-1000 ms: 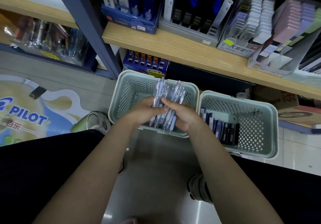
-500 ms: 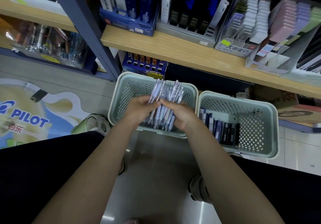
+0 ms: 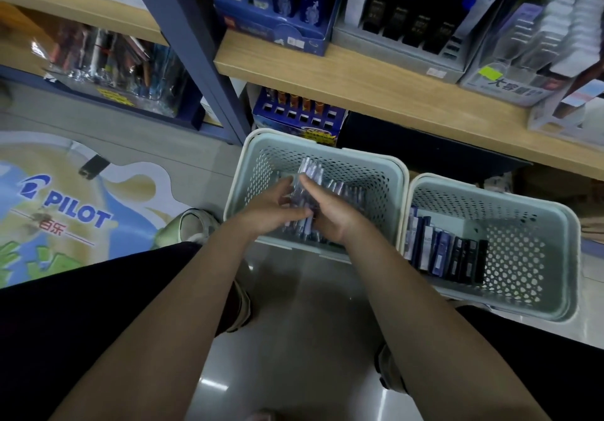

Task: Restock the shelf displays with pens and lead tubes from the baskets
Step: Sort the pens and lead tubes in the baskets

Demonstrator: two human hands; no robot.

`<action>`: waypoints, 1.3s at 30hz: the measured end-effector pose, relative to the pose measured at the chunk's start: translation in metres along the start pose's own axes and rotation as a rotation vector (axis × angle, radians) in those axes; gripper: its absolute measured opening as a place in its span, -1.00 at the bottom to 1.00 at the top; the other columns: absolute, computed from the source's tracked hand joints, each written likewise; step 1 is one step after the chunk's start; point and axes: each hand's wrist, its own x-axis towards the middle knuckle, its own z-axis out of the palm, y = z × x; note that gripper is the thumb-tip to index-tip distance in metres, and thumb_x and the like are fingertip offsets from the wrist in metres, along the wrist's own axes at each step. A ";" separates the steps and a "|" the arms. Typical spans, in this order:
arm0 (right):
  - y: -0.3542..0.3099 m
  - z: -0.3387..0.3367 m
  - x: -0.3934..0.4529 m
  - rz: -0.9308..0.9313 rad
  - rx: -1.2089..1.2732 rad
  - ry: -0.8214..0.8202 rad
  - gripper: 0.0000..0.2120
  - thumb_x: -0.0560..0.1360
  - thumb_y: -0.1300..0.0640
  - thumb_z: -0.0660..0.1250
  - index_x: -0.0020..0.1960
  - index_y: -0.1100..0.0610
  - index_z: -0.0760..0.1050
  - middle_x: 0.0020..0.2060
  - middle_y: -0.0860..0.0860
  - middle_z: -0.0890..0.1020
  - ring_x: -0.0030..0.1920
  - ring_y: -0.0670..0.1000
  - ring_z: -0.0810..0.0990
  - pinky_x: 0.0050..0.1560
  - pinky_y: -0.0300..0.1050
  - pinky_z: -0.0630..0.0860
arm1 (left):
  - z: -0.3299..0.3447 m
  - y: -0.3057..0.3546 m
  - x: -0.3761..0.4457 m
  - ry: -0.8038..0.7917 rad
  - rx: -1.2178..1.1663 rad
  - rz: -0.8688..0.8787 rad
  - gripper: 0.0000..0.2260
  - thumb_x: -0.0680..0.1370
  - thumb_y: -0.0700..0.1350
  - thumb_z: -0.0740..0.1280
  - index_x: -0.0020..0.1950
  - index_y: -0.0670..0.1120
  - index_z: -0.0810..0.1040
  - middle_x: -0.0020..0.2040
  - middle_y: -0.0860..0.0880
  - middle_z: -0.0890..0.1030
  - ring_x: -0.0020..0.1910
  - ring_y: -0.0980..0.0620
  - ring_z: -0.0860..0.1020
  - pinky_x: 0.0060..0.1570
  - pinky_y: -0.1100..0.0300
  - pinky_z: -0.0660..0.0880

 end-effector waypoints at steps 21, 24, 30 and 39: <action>0.016 -0.020 0.007 0.150 -0.333 0.420 -0.15 0.47 -0.28 0.40 0.57 0.14 0.23 0.41 0.18 0.46 0.33 0.19 0.50 0.43 0.14 0.37 | -0.006 -0.062 -0.018 0.675 0.979 0.306 -0.05 0.50 0.43 0.15 0.62 -0.24 0.05 0.64 -0.21 0.06 0.62 -0.15 0.04 0.52 -0.19 0.18; 0.013 -0.013 0.014 0.159 -0.341 0.350 -0.19 0.49 -0.24 0.41 0.56 0.14 0.23 0.50 0.17 0.36 0.44 0.22 0.41 0.41 0.17 0.37 | -0.006 -0.063 -0.016 0.690 1.005 0.306 -0.05 0.49 0.43 0.18 0.62 -0.22 0.08 0.64 -0.22 0.05 0.62 -0.16 0.04 0.53 -0.17 0.14; 0.006 -0.001 0.035 0.190 -0.333 0.425 -0.12 0.47 -0.11 0.48 0.58 0.25 0.16 0.45 0.20 0.42 0.37 0.21 0.49 0.33 0.04 0.49 | -0.005 -0.067 -0.014 0.733 1.016 0.321 -0.08 0.48 0.41 0.23 0.60 -0.22 0.17 0.63 -0.23 0.10 0.61 -0.17 0.08 0.49 -0.19 0.23; 0.006 0.009 0.052 0.220 -0.258 0.301 -0.16 0.45 -0.19 0.48 0.55 0.18 0.24 0.50 0.17 0.37 0.41 0.23 0.44 0.34 0.15 0.41 | -0.004 -0.069 -0.011 0.785 1.003 0.315 -0.10 0.48 0.40 0.26 0.60 -0.19 0.18 0.64 -0.20 0.08 0.62 -0.15 0.08 0.45 -0.18 0.29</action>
